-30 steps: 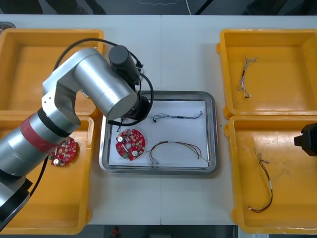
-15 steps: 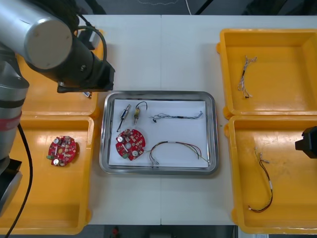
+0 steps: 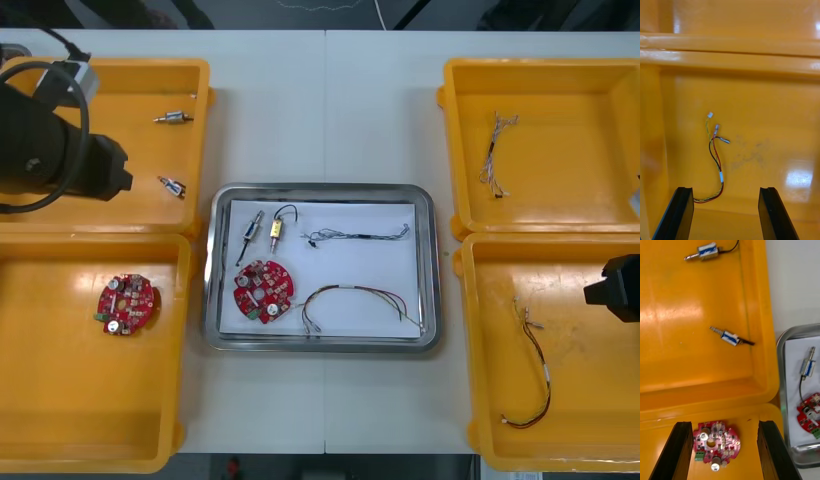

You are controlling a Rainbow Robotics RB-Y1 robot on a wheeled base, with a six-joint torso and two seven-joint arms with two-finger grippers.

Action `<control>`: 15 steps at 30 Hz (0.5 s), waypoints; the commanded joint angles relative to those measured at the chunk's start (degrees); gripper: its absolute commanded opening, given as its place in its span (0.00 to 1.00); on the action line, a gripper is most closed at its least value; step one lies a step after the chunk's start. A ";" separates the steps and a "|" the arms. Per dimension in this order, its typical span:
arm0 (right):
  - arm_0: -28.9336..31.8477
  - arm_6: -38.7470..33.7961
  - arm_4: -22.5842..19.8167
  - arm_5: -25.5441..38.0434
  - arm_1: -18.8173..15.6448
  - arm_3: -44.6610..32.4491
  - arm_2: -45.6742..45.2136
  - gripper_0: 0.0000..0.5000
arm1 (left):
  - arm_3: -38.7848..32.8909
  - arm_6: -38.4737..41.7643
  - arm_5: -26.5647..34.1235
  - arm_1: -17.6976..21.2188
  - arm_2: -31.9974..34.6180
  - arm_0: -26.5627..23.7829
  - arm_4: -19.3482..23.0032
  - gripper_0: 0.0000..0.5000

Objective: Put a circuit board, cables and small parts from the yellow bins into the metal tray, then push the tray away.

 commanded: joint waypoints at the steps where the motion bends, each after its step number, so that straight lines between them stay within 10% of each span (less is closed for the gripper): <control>1: -5.41 -1.28 -1.20 0.16 -4.00 -4.61 6.86 1.00 | -3.19 -0.19 0.35 4.58 5.99 5.47 3.69 1.00; 15: -23.34 0.83 0.56 0.16 -2.50 -5.67 35.43 1.00 | -5.04 -0.45 0.35 6.87 13.02 15.66 5.54 1.00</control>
